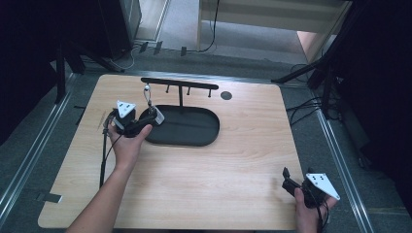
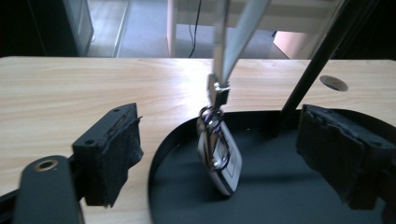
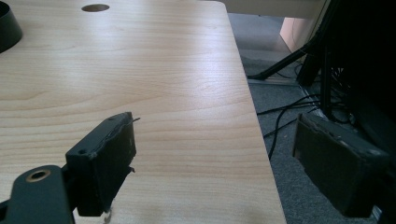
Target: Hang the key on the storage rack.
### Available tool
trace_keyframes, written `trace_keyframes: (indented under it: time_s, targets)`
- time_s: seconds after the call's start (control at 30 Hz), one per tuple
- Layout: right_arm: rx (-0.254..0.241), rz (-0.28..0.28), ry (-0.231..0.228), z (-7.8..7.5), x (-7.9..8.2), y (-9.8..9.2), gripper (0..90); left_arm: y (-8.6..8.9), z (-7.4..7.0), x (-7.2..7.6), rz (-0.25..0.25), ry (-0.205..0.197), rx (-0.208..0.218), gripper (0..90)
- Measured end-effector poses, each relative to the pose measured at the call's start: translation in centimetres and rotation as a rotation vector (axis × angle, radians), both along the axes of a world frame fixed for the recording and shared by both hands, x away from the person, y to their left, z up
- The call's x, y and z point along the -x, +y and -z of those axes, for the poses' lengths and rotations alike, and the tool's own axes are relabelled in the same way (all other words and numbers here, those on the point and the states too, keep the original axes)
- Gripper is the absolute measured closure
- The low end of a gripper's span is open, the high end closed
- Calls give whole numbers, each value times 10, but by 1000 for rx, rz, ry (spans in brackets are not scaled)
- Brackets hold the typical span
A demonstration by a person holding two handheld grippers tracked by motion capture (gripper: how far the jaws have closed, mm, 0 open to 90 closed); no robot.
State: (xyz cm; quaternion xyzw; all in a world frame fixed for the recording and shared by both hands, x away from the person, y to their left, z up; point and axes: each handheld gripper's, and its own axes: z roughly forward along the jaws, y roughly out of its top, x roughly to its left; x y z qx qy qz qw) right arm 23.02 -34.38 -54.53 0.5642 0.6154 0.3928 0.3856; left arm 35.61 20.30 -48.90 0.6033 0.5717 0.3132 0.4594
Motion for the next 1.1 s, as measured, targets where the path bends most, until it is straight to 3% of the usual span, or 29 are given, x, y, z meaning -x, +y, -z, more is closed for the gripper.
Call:
trace_keyframes:
  time_s: [0.17, 0.5, 0.6, 1.1]
  targets:
    - [9, -2, 2, 0, 0, 1, 132, 17, -5, 14, 37, -9, -19, 0]
    - [12, 0, 1, 0, 0, 1, 132, 44, 0, 35, 11, 6, -6, 0]
    - [12, 1, 1, 0, 0, 1, 132, 52, 2, 43, 6, -2, 3, 0]
    - [19, 3, 6, 0, 0, 3, 132, 73, 11, 84, -1, -53, -31, 0]
